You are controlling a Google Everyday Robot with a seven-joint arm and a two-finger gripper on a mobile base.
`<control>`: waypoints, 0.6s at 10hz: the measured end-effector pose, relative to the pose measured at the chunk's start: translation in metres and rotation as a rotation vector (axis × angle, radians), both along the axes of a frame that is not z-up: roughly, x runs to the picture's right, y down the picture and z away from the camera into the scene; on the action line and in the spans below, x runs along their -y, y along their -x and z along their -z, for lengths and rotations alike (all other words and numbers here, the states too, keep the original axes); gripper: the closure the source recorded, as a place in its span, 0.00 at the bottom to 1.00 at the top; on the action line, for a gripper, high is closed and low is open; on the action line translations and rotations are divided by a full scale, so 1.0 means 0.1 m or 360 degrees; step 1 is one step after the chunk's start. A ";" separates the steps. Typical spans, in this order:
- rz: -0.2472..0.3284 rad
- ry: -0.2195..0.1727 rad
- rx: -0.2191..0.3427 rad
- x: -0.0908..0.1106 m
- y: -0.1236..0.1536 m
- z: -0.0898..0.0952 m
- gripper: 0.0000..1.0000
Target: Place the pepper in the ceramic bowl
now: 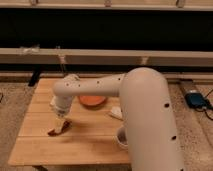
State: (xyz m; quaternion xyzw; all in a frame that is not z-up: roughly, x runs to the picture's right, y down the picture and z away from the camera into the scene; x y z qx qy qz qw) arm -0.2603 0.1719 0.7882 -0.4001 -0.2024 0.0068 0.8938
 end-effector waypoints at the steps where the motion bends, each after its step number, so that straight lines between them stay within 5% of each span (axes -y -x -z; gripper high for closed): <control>1: 0.0000 0.0000 0.0000 0.00 0.00 0.00 0.20; 3: 0.0002 -0.0003 -0.0004 0.00 0.00 0.00 0.20; 6: 0.0141 0.0011 -0.0106 -0.09 0.01 -0.09 0.20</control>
